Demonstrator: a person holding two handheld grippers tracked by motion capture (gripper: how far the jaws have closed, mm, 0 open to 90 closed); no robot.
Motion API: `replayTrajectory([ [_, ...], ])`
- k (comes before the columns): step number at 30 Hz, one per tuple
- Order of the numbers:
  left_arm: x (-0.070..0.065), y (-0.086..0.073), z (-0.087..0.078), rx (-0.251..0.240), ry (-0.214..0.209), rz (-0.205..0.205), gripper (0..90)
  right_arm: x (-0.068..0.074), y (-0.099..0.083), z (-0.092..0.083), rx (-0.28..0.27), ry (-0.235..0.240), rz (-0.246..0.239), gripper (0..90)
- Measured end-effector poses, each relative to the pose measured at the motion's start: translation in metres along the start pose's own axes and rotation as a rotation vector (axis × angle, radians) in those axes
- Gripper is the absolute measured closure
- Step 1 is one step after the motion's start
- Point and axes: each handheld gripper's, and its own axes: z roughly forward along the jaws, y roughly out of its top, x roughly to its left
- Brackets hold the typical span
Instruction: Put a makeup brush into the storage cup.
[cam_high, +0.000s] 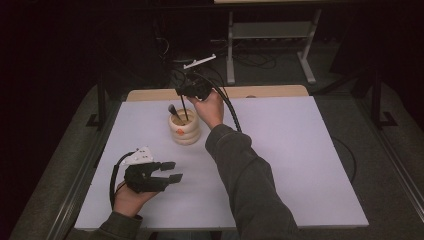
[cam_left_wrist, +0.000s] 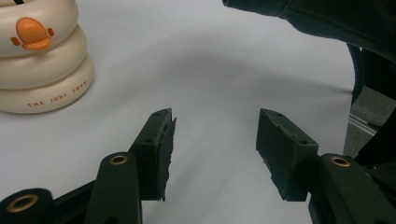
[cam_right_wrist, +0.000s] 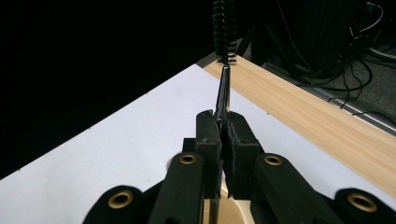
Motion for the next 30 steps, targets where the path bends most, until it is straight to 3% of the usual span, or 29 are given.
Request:
replayTrajectory([
  [11, 0.001, 0.000, -0.001, -0.006, -0.001, -0.002, 45.7, 0.001, -0.008, 0.003, 0.018, -0.020, -0.016, 84.2],
  [30, 0.003, 0.001, 0.000, -0.004, 0.000, -0.007, 45.6, -0.003, -0.023, 0.015, 0.041, 0.003, -0.001, 83.8],
])
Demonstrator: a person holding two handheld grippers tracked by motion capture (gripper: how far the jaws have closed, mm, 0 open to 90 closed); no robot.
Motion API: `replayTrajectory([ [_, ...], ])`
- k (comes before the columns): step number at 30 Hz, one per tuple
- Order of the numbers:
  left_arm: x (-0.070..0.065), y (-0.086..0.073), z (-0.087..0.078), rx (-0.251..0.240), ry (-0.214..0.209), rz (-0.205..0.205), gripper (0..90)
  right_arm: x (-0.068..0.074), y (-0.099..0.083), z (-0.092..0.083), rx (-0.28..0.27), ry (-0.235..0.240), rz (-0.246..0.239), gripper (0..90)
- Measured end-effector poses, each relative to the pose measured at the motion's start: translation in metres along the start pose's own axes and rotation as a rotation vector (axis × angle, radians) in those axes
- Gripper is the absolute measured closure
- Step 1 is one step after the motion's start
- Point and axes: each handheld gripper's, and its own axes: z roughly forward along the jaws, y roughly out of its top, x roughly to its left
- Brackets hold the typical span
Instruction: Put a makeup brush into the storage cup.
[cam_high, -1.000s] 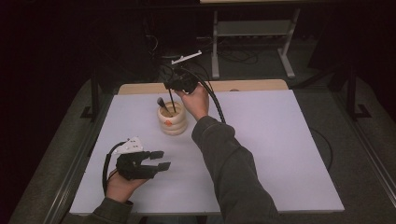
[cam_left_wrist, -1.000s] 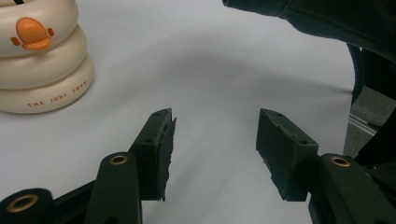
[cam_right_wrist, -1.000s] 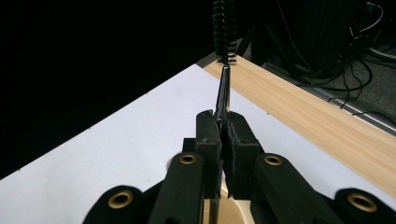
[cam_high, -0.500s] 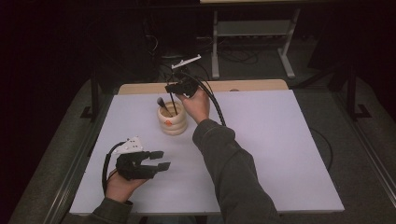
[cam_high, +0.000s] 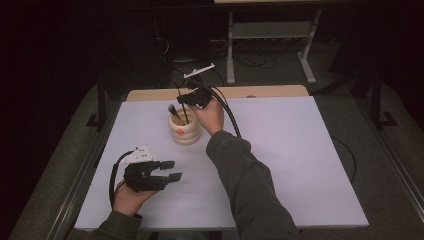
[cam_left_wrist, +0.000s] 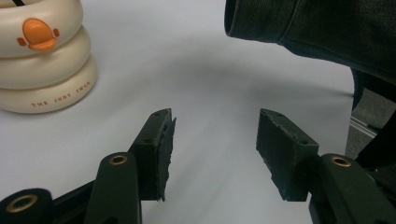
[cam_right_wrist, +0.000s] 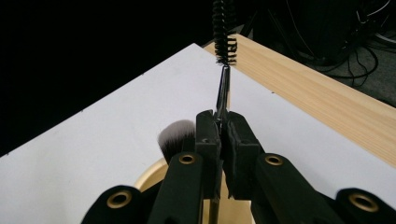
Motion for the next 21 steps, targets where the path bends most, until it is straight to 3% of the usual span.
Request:
replayTrajectory([
  [12, 0.000, 0.000, 0.002, 0.010, 0.005, 0.003, 45.0, -0.001, -0.009, -0.007, 0.021, -0.009, -0.006, 73.5],
  [21, -0.001, 0.001, 0.002, 0.006, 0.006, 0.004, 44.1, -0.006, -0.026, -0.032, -0.020, 0.027, 0.012, 66.6],
])
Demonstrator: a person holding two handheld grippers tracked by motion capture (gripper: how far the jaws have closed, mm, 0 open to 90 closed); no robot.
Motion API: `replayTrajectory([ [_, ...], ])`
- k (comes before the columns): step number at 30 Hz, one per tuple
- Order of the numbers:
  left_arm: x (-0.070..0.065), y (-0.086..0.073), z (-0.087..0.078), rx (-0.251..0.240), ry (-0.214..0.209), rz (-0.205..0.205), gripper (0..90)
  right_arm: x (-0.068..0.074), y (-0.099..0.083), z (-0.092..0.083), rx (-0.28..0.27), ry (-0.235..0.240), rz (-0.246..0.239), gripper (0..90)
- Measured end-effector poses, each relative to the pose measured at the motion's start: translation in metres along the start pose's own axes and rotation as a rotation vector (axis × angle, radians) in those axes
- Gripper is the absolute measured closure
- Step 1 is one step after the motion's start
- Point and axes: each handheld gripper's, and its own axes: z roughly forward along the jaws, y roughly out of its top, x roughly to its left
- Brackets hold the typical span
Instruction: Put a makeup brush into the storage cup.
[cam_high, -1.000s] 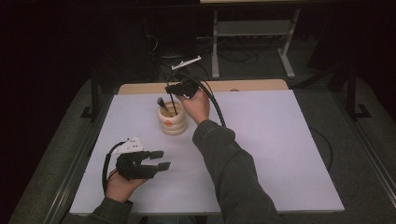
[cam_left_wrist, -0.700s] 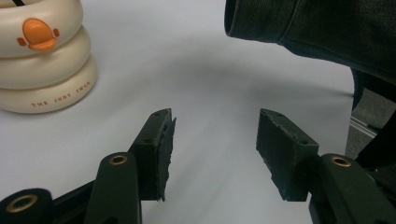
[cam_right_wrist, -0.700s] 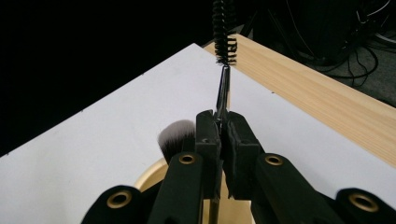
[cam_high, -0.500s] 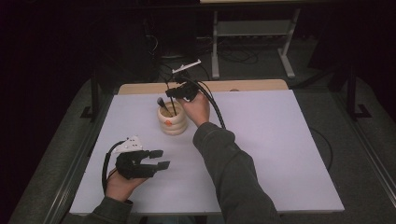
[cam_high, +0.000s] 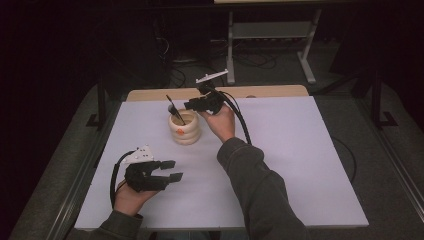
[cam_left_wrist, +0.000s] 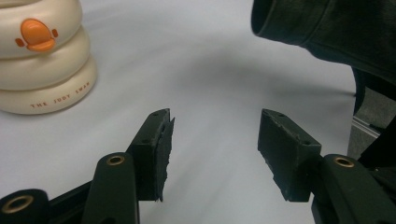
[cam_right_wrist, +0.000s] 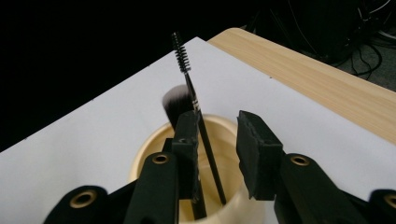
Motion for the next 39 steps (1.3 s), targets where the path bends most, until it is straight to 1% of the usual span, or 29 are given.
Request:
replayTrajectory([
  [3, -0.001, 0.000, 0.000, 0.002, 0.004, -0.006, 44.1, -0.002, -0.004, -0.011, -0.017, 0.025, 0.008, 64.3],
  [4, -0.001, 0.001, 0.001, 0.005, 0.004, 0.005, 44.0, -0.003, -0.005, -0.015, -0.019, 0.028, 0.019, 63.5],
  [6, -0.001, 0.001, 0.001, 0.006, 0.005, 0.008, 43.9, -0.005, -0.009, -0.022, -0.026, 0.021, 0.015, 62.1],
  [8, 0.000, 0.001, 0.000, 0.000, 0.011, 0.001, 43.7, -0.008, -0.012, -0.029, -0.027, 0.014, 0.021, 60.6],
  [9, 0.000, 0.001, 0.000, 0.000, 0.011, 0.001, 43.5, -0.008, -0.012, -0.029, -0.027, 0.014, 0.021, 60.6],
  [10, 0.000, 0.002, -0.001, 0.001, 0.015, -0.004, 43.4, -0.012, -0.015, -0.038, -0.039, 0.008, 0.032, 59.0],
  [11, 0.001, 0.002, -0.001, -0.004, 0.017, -0.008, 43.3, -0.015, -0.016, -0.042, -0.046, 0.012, 0.041, 57.8],
  [12, 0.001, 0.002, -0.001, -0.004, 0.017, -0.008, 43.1, -0.015, -0.016, -0.042, -0.046, 0.012, 0.041, 57.8],
  [13, 0.001, 0.002, -0.001, -0.007, 0.018, -0.010, 43.0, -0.019, -0.018, -0.050, -0.050, -0.001, 0.047, 56.4],
  [14, 0.001, 0.002, -0.001, -0.013, 0.020, -0.008, 42.8, -0.021, -0.019, -0.053, -0.055, -0.002, 0.048, 55.6],
  [15, 0.002, 0.002, -0.002, -0.005, 0.023, -0.006, 42.7, -0.023, -0.020, -0.057, -0.057, -0.005, 0.053, 54.7],
  [17, 0.002, 0.002, -0.001, -0.010, 0.025, -0.013, 42.3, -0.026, -0.023, -0.063, -0.061, -0.018, 0.051, 52.0],
  [18, 0.002, 0.002, -0.001, -0.010, 0.025, -0.013, 42.1, -0.028, -0.024, -0.066, -0.062, -0.019, 0.055, 50.8],
  [19, 0.002, 0.003, -0.001, -0.019, 0.021, -0.023, 42.0, -0.029, -0.025, -0.069, -0.065, -0.017, 0.061, 50.4],
  [21, 0.002, 0.003, -0.001, -0.022, 0.019, -0.028, 41.7, -0.030, -0.027, -0.072, -0.062, -0.023, 0.055, 49.3],
  [23, 0.003, 0.004, -0.001, -0.011, 0.025, -0.014, 41.2, -0.033, -0.030, -0.079, -0.056, -0.033, 0.050, 45.9],
  [25, 0.002, 0.004, 0.000, -0.002, 0.025, -0.016, 40.7, -0.033, -0.032, -0.085, -0.059, -0.045, 0.046, 45.0],
  [26, 0.003, 0.005, 0.001, 0.001, 0.027, -0.001, 40.3, -0.034, -0.034, -0.087, -0.059, -0.051, 0.044, 44.3],
  [27, 0.002, 0.005, 0.002, 0.003, 0.028, -0.010, 40.1, -0.035, -0.035, -0.090, -0.062, -0.053, 0.040, 43.9],
  [29, 0.001, 0.005, 0.004, 0.012, 0.030, -0.004, 39.1, -0.036, -0.039, -0.095, -0.061, -0.059, 0.048, 43.4],
  [31, 0.000, 0.006, 0.005, 0.013, 0.032, -0.005, 38.1, -0.038, -0.043, -0.100, -0.055, -0.070, 0.045, 42.4],
  [33, 0.000, 0.006, 0.006, 0.015, 0.033, -0.001, 37.4, -0.040, -0.047, -0.105, -0.057, -0.074, 0.058, 40.9],
  [34, 0.000, 0.006, 0.006, 0.015, 0.033, -0.001, 37.4, -0.040, -0.047, -0.105, -0.057, -0.074, 0.058, 40.9],
  [35, 0.000, 0.007, 0.007, 0.022, 0.041, -0.007, 37.4, -0.041, -0.050, -0.109, -0.052, -0.088, 0.060, 39.1],
  [36, 0.000, 0.007, 0.007, 0.022, 0.041, -0.007, 37.4, -0.041, -0.050, -0.109, -0.052, -0.088, 0.060, 39.1],
  [37, 0.001, 0.007, 0.008, 0.024, 0.041, -0.009, 37.1, -0.043, -0.052, -0.113, -0.047, -0.088, 0.068, 38.0],
  [38, 0.001, 0.007, 0.009, 0.031, 0.044, -0.011, 36.9, -0.044, -0.053, -0.115, -0.047, -0.089, 0.065, 37.6],
  [39, 0.002, 0.007, 0.009, 0.034, 0.050, -0.005, 36.9, -0.044, -0.053, -0.115, -0.047, -0.089, 0.065, 37.6],
])
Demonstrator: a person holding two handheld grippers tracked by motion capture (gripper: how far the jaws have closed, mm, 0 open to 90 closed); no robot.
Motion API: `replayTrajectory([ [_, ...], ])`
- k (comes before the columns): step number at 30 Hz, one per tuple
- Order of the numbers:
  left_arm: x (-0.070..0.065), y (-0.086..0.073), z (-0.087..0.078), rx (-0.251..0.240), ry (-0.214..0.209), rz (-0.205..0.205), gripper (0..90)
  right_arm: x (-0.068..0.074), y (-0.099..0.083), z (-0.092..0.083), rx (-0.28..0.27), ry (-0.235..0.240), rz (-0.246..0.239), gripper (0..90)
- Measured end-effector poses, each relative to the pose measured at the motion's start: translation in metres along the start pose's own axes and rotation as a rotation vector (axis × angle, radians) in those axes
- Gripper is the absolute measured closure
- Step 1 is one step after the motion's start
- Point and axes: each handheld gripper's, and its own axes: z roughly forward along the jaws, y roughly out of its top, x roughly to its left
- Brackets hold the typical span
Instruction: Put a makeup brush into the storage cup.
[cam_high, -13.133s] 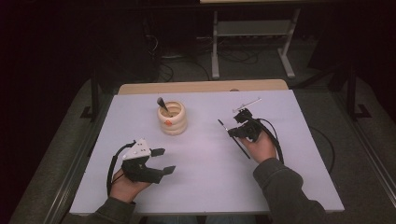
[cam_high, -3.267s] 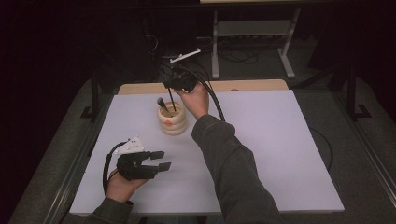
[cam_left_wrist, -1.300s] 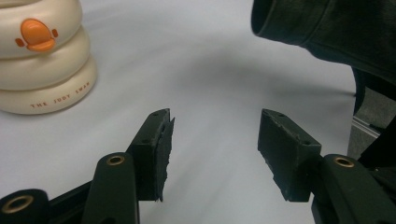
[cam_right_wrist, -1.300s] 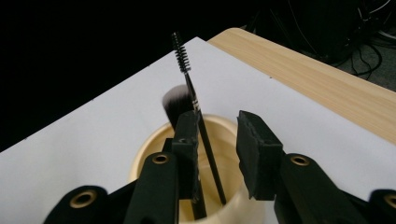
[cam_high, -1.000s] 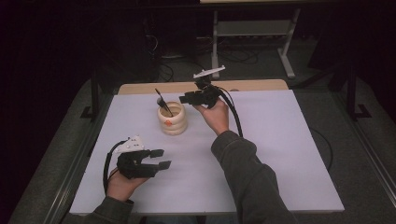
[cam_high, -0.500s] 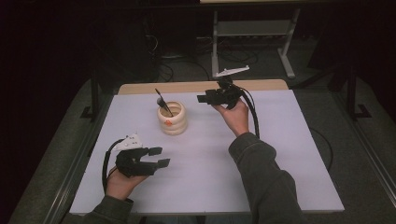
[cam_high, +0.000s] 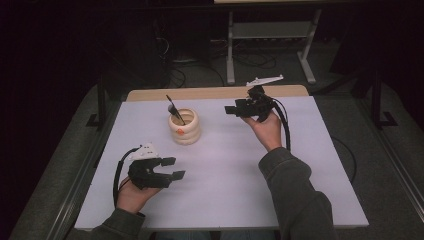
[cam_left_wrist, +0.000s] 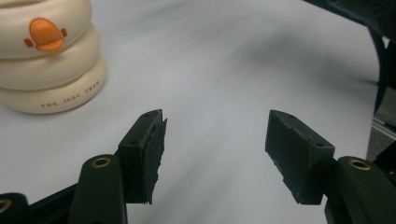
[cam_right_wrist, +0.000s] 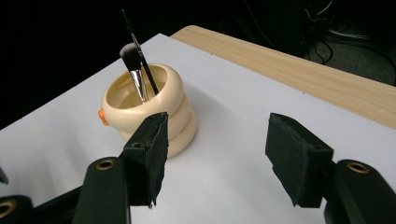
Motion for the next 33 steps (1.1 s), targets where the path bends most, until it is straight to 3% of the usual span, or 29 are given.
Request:
replayTrajectory([
  [8, 0.007, 0.001, -0.001, -0.008, 0.023, -0.030, 35.3, -0.005, -0.009, -0.019, 0.005, -0.023, -0.008, 35.8],
  [17, 0.010, 0.005, 0.002, 0.012, 0.059, -0.033, 32.7, -0.010, -0.017, -0.034, 0.002, -0.037, -0.003, 33.8],
  [33, 0.014, 0.012, 0.003, -0.001, 0.093, -0.043, 28.6, -0.019, -0.037, -0.062, -0.020, -0.039, -0.002, 32.2],
])
